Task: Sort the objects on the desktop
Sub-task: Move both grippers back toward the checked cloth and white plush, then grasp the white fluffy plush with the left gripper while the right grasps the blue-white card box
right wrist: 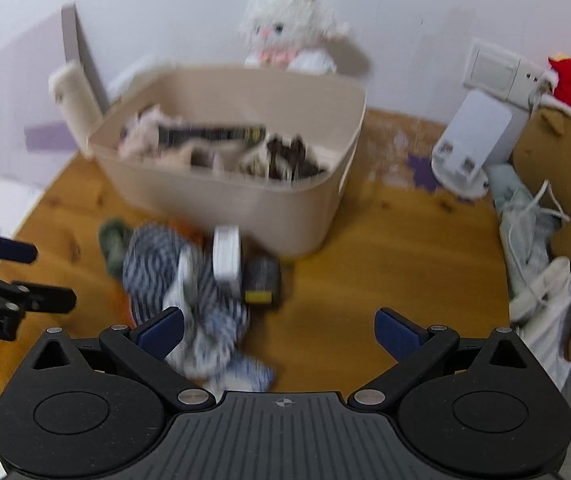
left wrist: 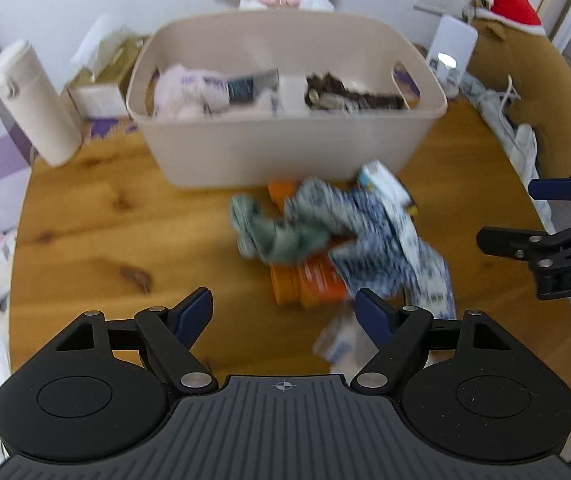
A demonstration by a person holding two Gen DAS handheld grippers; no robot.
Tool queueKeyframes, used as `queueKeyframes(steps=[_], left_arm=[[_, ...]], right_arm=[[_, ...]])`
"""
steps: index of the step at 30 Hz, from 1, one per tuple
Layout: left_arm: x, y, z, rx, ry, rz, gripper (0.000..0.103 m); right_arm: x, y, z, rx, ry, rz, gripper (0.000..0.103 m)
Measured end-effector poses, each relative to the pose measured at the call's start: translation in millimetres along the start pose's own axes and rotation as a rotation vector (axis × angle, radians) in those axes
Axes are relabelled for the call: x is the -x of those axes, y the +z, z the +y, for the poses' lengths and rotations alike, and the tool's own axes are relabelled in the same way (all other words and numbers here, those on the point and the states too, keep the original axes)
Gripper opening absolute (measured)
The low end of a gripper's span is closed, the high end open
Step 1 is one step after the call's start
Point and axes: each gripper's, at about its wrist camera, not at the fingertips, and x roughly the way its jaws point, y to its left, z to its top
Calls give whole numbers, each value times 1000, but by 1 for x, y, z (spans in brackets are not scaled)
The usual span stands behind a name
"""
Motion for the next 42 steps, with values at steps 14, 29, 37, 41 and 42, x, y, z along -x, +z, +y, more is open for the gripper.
queueKeyframes(steps=[14, 29, 37, 41, 42], left_arm=[[-20, -47, -41, 2, -67, 69, 80], [-60, -60, -35, 110, -143, 169, 80], [-69, -62, -31, 112, -182, 206, 56], [-71, -60, -31, 106, -203, 207, 39], [-71, -59, -29, 110, -210, 208, 32]], right_arm=[[-31, -42, 11, 20, 10, 91, 103], [-77, -46, 32, 0, 12, 182, 103], [-88, -46, 42, 40, -3, 195, 87], [-88, -46, 45, 51, -9, 184, 74], [-88, -46, 45, 55, -12, 181, 67]])
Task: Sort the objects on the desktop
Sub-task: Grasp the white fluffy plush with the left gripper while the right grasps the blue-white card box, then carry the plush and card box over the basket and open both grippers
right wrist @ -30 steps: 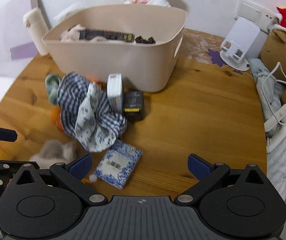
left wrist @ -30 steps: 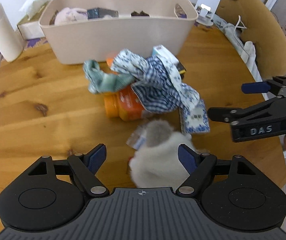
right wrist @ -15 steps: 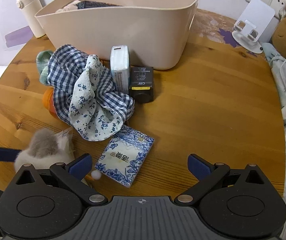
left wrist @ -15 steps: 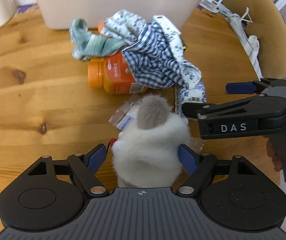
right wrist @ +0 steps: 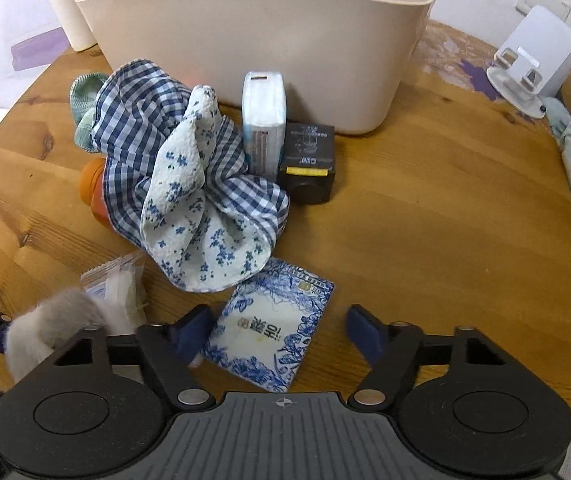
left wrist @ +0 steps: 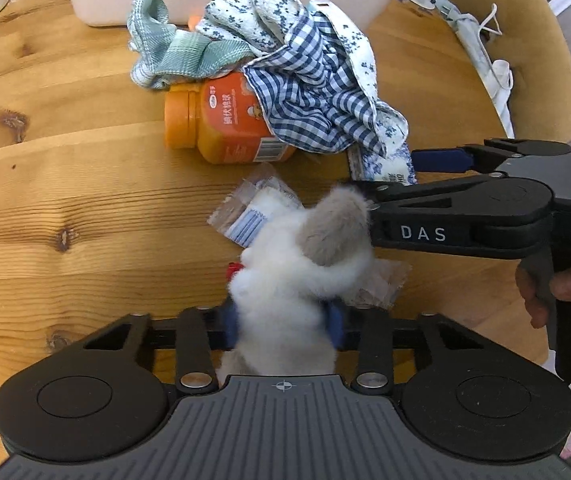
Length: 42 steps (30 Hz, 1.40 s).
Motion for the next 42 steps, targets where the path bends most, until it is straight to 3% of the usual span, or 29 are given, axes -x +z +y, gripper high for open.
queueKeyframes(steps=[3, 6, 10, 26, 42], left_arm=[[0, 1, 3, 9, -32, 5, 22], [4, -1, 6, 10, -30, -22, 17], [9, -5, 14, 34, -40, -43, 14], [50, -11, 43, 89, -22, -173, 14], [89, 13, 42, 40, -7, -301, 14]], right_arm=[[2, 0, 0, 11, -4, -13, 49], [5, -3, -4, -15, 13, -28, 44], [7, -12, -17, -89, 62, -49, 43], [40, -29, -48, -168, 104, -94, 43], [93, -16, -65, -184, 90, -262, 43]])
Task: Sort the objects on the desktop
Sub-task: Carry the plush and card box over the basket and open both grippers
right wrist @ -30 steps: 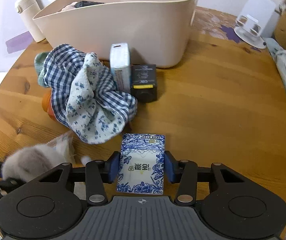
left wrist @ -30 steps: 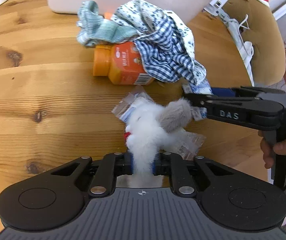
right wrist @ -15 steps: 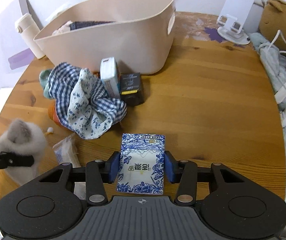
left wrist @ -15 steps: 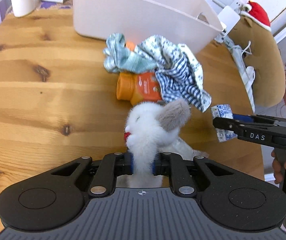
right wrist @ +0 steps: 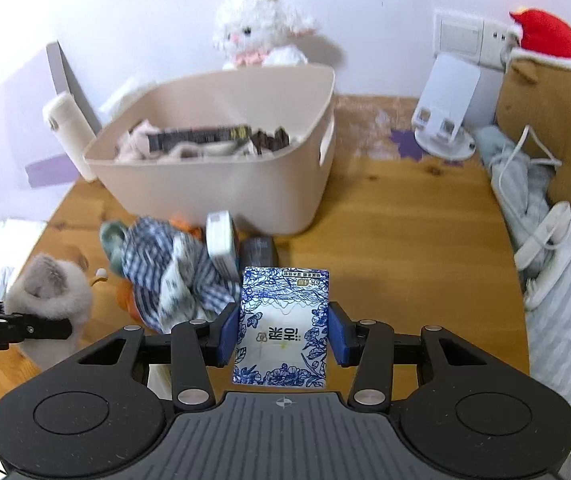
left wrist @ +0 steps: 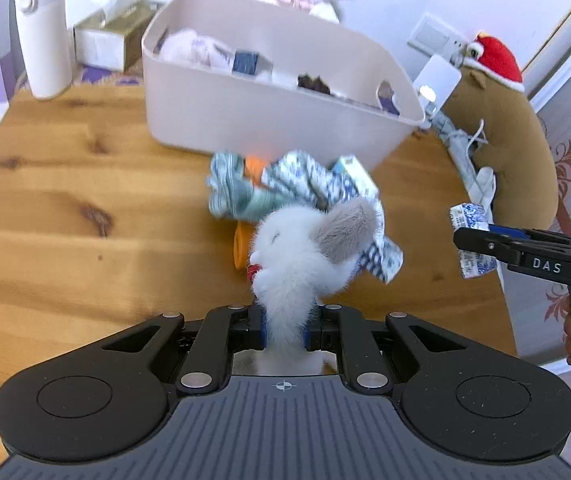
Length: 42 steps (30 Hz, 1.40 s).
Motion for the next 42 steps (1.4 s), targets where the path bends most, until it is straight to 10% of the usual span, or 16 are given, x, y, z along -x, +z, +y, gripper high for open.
queueKeyframes(steps=[21, 42], left_arm=[[42, 94, 8, -122, 67, -201, 14], [-12, 195, -14, -214, 53, -237, 14]], right_arm=[[25, 72, 8, -5, -26, -217, 43], [-40, 149, 21, -4, -58, -244, 43]])
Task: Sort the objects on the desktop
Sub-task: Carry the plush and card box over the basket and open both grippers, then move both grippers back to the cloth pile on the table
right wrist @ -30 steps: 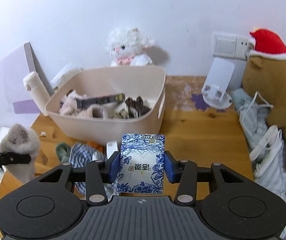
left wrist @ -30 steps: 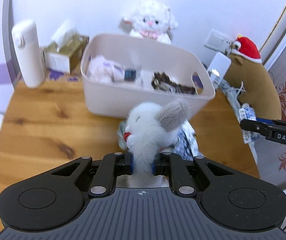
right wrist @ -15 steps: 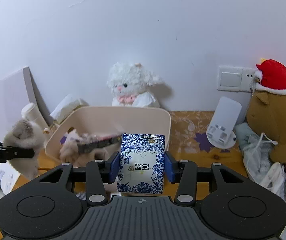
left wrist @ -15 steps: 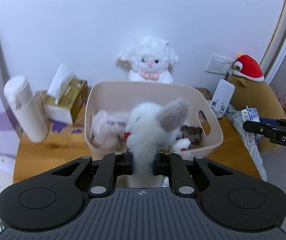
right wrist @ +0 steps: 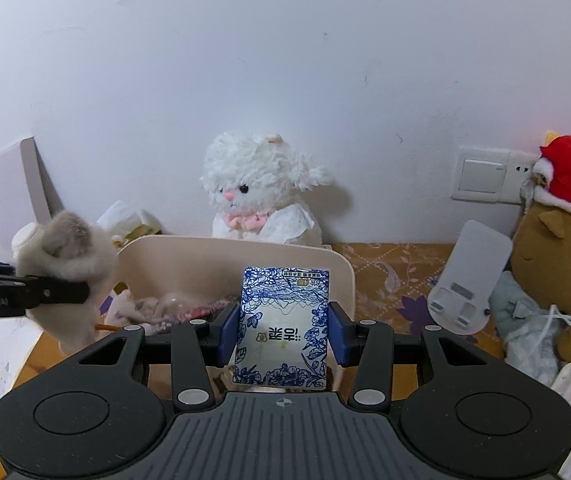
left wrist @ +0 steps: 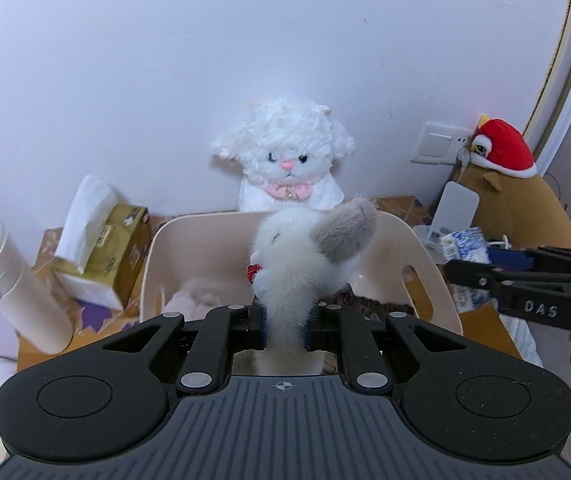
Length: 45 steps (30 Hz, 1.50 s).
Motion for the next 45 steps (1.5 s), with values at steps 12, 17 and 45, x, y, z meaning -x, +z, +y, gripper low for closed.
queueKeyframes(steps=[12, 17, 45], left_arm=[[-70, -6, -4, -12, 25, 133, 14], [-80, -11, -5, -19, 30, 176, 21], [-3, -48, -15, 5, 84, 148, 78]], right_arm=[[-56, -5, 11, -23, -14, 97, 43], [-67, -10, 10, -46, -15, 137, 54], [7, -54, -9, -9, 3, 132, 103]])
